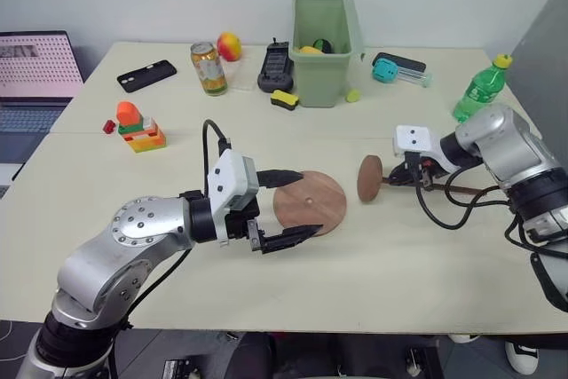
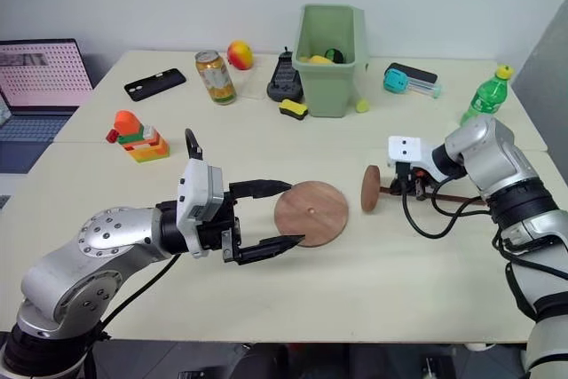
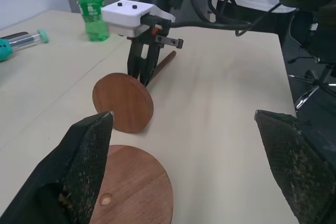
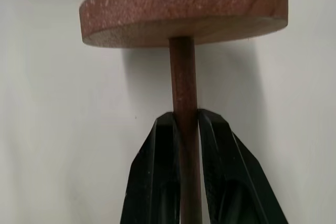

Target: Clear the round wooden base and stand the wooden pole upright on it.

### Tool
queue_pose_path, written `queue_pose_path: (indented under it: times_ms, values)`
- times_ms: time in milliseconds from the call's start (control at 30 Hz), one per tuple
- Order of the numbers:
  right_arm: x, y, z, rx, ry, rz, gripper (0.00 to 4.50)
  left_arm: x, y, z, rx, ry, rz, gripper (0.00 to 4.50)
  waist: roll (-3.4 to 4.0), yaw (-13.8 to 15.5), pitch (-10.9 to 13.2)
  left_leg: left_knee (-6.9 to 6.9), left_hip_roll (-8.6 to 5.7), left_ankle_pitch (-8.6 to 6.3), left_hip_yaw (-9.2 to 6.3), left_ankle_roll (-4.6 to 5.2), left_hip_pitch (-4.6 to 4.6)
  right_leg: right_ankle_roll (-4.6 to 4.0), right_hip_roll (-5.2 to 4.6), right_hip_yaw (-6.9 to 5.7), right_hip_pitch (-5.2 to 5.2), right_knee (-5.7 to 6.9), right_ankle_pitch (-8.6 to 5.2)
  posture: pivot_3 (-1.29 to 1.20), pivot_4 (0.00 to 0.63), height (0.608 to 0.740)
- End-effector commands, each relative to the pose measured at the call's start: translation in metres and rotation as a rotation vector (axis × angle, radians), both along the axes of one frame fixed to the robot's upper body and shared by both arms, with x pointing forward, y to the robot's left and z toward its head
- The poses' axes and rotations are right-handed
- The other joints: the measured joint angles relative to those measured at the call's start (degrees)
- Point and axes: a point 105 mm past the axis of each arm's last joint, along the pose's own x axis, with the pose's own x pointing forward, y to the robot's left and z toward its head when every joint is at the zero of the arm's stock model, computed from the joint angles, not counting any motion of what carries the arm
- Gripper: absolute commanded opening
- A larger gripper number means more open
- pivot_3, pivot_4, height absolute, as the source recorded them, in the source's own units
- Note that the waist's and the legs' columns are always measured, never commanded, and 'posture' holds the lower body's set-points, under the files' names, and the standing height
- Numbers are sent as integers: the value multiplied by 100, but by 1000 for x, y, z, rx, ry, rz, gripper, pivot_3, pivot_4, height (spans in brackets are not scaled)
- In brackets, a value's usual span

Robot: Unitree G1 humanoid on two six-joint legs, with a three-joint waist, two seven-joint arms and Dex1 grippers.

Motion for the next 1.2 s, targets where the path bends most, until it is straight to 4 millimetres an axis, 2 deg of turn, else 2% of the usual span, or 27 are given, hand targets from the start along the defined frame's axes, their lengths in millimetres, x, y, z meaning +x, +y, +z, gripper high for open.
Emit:
queue_pose_path:
  times_ms: [33, 133, 233, 300, 333, 433, 667, 833, 933, 1200]
  values:
    - [1, -13, -16, -43, 26, -44, 574, 1, -2, 7, -15, -41, 6, 4500, -3, 21, -2, 1, 0, 0, -3, 1, 6, 0, 0, 0, 6, 0, 0, 0, 150, 740]
    - [-1, -15, -9, -41, 36, -42, 1370, 1, -1, 8, -19, -40, 9, 4500, 0, 54, 1, 4, -1, -1, -12, 1, 18, 0, 1, -1, 26, 0, 0, 0, 150, 740]
    - [-2, -17, 1, -50, 18, -36, 2162, 1, -1, 9, -25, -36, 6, 4500, 4, 56, 3, 3, -2, 2, -7, -3, -3, 0, 0, -1, -2, 4, 0, 0, 150, 740]
    - [-1, -14, 7, -47, 12, -36, 2689, 3, -2, 9, -30, -36, 3, 4500, 4, 57, 3, 1, 0, 8, -2, -14, -11, 0, 0, -1, -14, 6, 0, 0, 150, 740]
    - [1, -10, 8, -41, 13, -40, 2817, 5, -3, 10, -32, -38, 3, 4500, 4, 57, 3, -1, 0, 10, -1, -18, -12, 0, 0, -2, -15, 5, 0, 0, 150, 740]
    - [6, -1, 4, -34, 15, -48, 3544, 7, -6, 10, -38, -40, -6, 4500, 4, 48, 3, -1, 0, 11, 0, -19, -10, 0, 1, -2, -16, 9, 0, 0, 150, 740]
    - [5, 15, -7, -22, 74, -24, 3544, 8, -6, 11, -36, -40, -10, 4500, 4, 53, 4, -1, 1, 11, 2, -20, -12, 0, 2, -2, -21, 13, 0, 0, 150, 740]
    - [4, 10, -16, -61, 84, -6, 3544, 6, -6, 11, -38, -40, 2, 4500, 4, 67, 4, 2, -2, 11, 2, -20, -13, 0, -1, -2, -19, 12, 0, 0, 150, 740]
    - [5, 2, -18, -91, 77, -1, 3093, 5, -5, 11, -33, -43, 6, 4500, 4, 62, 4, 2, -1, 11, 2, -20, -12, 0, 0, -3, -19, 12, 0, 0, 150, 740]
    - [10, 7, -16, -49, 63, -15, 1328, 5, -6, 13, -32, -52, 11, 4500, 4, 56, 3, 1, 1, 11, 2, -20, -11, 0, 1, -2, -19, 14, 0, 0, 150, 740]
